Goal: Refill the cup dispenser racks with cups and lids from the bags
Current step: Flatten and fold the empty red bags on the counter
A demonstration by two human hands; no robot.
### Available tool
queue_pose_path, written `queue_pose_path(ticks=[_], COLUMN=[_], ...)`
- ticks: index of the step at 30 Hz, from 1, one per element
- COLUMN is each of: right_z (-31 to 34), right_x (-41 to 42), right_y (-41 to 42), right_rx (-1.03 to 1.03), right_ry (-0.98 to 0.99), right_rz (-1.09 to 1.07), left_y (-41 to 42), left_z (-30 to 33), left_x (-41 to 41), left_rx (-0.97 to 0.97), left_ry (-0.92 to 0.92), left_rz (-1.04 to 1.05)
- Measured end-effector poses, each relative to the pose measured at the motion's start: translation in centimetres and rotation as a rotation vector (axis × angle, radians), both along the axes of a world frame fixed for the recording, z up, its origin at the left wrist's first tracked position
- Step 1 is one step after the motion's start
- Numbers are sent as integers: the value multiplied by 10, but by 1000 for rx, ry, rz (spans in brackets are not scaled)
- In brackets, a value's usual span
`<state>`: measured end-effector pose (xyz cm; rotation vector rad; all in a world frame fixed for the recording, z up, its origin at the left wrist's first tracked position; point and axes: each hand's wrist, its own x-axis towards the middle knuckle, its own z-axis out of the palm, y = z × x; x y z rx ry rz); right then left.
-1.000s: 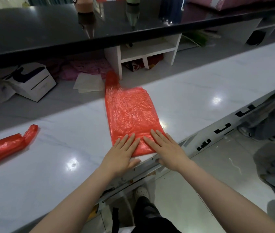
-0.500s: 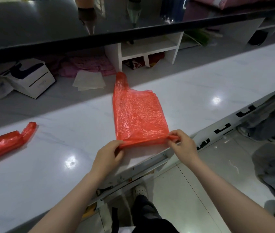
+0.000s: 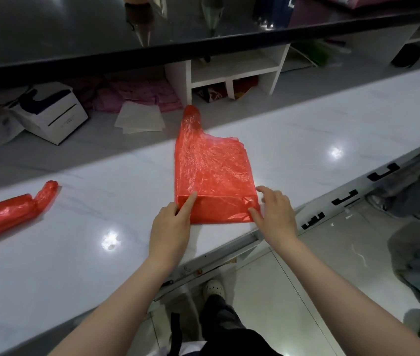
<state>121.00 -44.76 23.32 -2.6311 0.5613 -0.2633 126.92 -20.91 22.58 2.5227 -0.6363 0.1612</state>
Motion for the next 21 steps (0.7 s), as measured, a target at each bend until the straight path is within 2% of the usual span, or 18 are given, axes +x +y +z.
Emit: queue_pose_path(ticks=[2, 5, 8, 14, 17, 21], right_z=[-3, -11, -14, -7, -4, 6], right_x=[-4, -14, -17, -23, -27, -21], right_y=[0, -5, -14, -28, -31, -30], right_rx=[-188, -193, -174, -111, 51, 323], right_ry=[-37, 155, 193, 55, -13, -59], right_rz=[215, 476, 463, 522, 466, 210], left_y=[-2, -3, -3, 0, 4, 12], left_z=[-1, -5, -7, 0, 5, 12], left_x=[-1, 1, 2, 1, -2, 0], left_rx=[46, 145, 261, 254, 164, -47], left_ry=[18, 95, 110, 125, 186, 259], left_rz=[33, 69, -2, -39, -61, -36])
